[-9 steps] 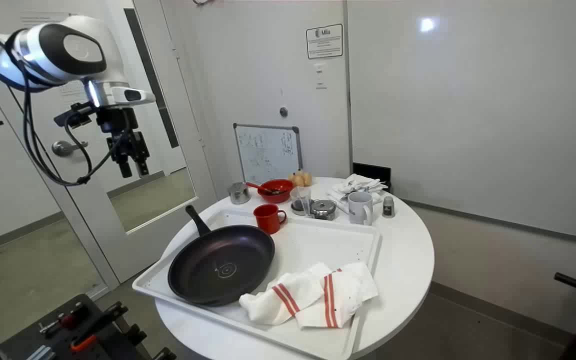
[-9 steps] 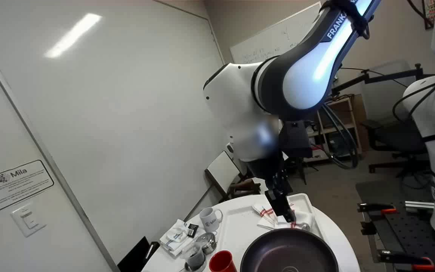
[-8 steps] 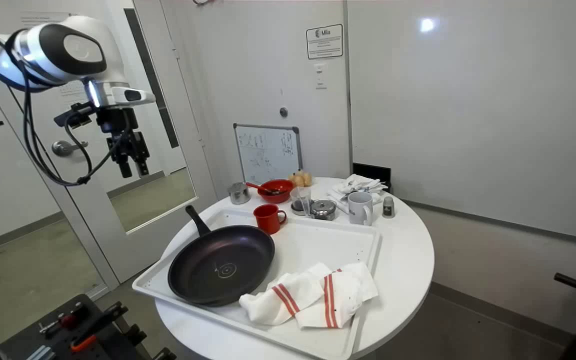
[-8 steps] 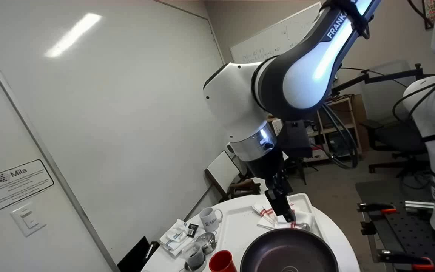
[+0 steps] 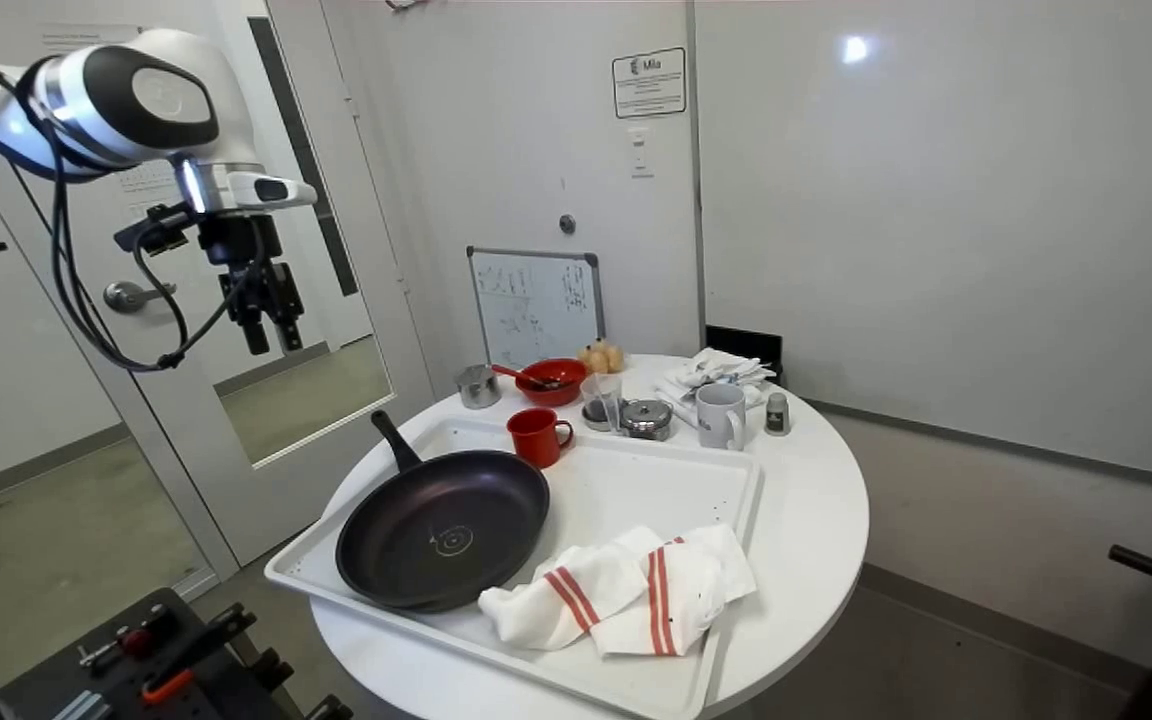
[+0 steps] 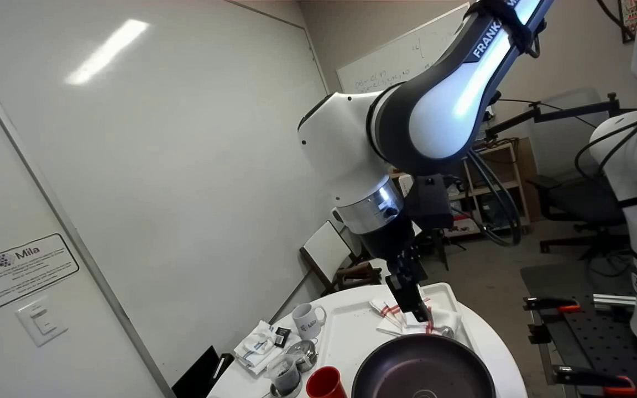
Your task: Wipe the pan with a towel
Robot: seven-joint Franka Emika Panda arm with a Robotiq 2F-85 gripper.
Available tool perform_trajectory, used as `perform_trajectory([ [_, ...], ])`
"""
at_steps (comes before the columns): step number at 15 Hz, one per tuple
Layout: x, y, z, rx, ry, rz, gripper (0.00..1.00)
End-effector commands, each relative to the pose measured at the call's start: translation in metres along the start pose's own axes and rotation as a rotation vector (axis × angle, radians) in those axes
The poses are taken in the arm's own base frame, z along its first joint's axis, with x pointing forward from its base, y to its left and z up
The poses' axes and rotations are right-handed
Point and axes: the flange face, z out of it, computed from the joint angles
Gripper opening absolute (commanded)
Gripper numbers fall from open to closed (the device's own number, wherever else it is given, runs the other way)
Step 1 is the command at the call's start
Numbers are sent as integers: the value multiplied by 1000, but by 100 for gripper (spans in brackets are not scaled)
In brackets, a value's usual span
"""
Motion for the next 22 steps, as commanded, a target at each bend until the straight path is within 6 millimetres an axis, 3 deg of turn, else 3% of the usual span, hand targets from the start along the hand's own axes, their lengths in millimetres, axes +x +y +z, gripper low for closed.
perform_trajectory([
  [1, 12, 17, 2, 19, 1, 21, 100],
  [4, 26, 42, 9, 52, 6, 55, 100],
  [10, 64, 118, 37, 140, 49, 166, 100],
  [17, 95, 182, 90, 227, 108, 275, 100],
  [22, 103, 219, 129, 277, 125, 399, 100],
])
